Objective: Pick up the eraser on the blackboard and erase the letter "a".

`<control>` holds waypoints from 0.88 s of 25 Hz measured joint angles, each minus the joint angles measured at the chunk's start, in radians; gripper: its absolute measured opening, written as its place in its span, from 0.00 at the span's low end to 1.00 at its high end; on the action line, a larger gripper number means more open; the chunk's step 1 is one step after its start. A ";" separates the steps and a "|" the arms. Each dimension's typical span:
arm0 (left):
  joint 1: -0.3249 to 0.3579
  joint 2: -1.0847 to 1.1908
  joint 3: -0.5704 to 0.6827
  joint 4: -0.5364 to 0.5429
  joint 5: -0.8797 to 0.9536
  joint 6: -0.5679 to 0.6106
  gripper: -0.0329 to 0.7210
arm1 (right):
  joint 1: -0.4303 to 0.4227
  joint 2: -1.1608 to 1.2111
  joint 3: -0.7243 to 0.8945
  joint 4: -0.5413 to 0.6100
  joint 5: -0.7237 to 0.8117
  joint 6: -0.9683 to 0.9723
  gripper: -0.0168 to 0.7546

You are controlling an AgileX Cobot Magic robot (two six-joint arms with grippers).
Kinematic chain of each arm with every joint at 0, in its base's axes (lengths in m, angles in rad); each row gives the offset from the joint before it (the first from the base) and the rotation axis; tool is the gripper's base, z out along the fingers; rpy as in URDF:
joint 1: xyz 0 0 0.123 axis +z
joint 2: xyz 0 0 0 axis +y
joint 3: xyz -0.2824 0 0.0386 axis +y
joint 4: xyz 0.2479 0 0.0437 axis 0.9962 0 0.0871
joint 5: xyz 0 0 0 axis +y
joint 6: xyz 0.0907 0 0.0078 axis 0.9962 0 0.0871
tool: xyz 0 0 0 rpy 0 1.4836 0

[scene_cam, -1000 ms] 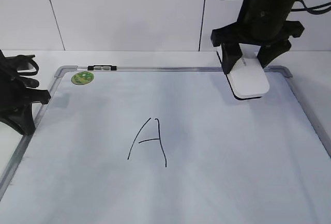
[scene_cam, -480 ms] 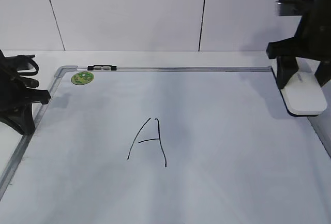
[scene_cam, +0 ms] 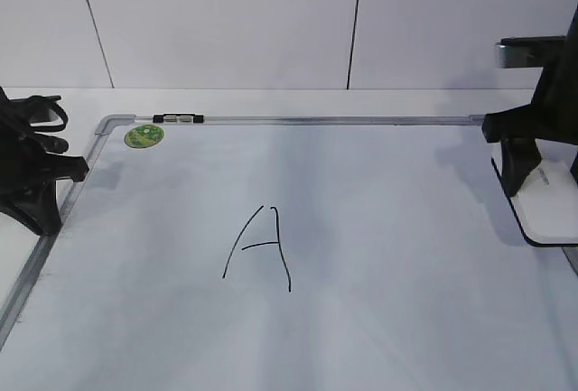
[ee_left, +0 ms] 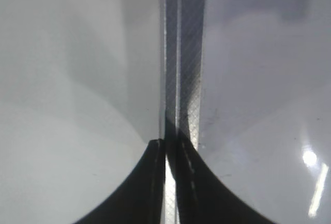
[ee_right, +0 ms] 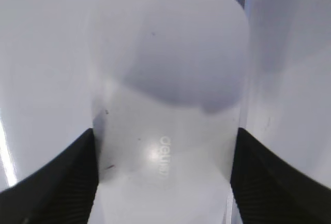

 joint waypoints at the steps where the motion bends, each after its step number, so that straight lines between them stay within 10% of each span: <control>1: 0.000 0.000 0.000 0.000 0.000 0.000 0.09 | 0.000 0.000 0.008 0.000 0.000 0.000 0.73; 22: 0.000 0.000 0.000 -0.006 0.000 0.002 0.09 | -0.032 0.084 0.026 -0.007 -0.006 -0.002 0.73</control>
